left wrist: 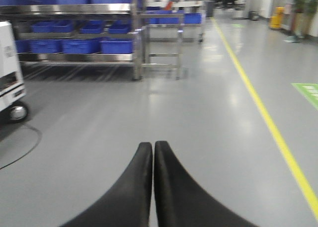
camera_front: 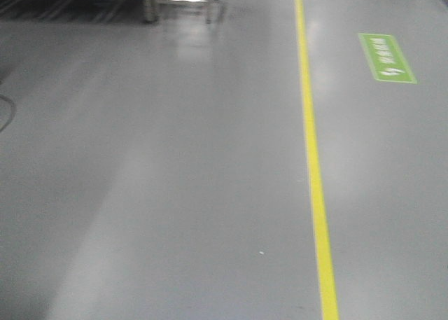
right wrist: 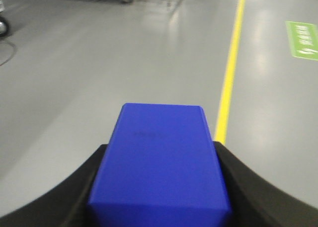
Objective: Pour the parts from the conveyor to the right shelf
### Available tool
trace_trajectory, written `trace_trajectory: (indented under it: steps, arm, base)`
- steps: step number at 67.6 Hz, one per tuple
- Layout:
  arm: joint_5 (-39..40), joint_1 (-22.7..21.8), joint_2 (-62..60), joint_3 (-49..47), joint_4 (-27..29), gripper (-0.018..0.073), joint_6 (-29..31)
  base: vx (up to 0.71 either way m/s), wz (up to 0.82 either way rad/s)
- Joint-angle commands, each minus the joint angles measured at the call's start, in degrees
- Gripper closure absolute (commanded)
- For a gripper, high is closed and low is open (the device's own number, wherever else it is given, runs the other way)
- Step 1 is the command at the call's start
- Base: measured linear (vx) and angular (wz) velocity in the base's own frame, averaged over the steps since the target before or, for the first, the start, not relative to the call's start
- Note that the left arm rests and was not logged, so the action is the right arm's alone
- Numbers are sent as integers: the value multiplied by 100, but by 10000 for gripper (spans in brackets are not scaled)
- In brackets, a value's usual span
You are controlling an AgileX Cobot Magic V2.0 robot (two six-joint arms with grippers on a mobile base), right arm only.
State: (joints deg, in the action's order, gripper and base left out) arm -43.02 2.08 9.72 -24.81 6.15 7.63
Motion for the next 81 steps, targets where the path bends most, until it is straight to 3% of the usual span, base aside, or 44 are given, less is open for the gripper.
trace_trajectory:
  steps: [1,28,81]
  arm:
    - [395,-33,66,-149,11,565,55]
    - [282,-33,66,-149,22,565,55]
    - [277,-33,66,-149,22,565,55]
  base:
    - [-18,-70]
    - [-11,-46]
    - [7,-4]
